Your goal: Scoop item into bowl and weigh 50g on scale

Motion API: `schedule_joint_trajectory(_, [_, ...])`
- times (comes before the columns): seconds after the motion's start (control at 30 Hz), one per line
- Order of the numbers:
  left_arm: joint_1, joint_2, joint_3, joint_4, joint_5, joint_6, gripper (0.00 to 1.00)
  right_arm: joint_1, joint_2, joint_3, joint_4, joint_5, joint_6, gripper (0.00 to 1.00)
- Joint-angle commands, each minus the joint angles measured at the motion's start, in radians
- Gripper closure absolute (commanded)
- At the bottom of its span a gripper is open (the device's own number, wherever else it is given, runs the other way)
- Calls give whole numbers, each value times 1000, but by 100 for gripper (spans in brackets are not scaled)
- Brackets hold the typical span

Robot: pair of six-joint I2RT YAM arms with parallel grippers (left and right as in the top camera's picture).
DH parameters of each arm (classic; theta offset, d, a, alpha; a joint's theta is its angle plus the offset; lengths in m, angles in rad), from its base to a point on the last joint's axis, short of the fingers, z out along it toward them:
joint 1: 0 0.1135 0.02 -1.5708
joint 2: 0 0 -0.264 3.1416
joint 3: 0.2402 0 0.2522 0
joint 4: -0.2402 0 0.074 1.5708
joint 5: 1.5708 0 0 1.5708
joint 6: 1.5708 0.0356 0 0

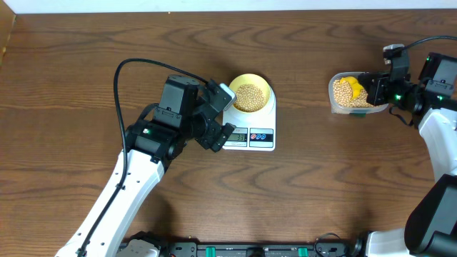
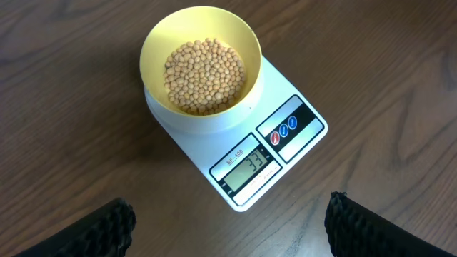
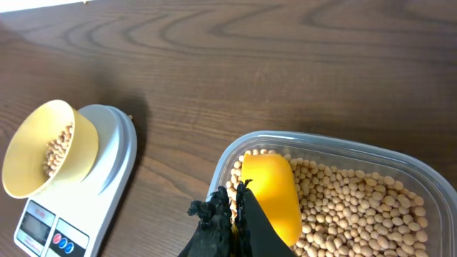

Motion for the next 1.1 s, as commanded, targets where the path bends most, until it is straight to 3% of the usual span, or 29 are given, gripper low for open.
schedule_joint_trajectory(0.0, [-1,-14,-7,1,0,17,13,-14,11,1,-2,-38,26,99])
schedule_joint_trajectory(0.53, [-1,-14,-7,1,0,17,13,-104,11,1,-1,-42,157,99])
schedule_joint_trajectory(1.07, [-1,-14,-7,0,0,17,13,-198,11,1,22,-206,238,99])
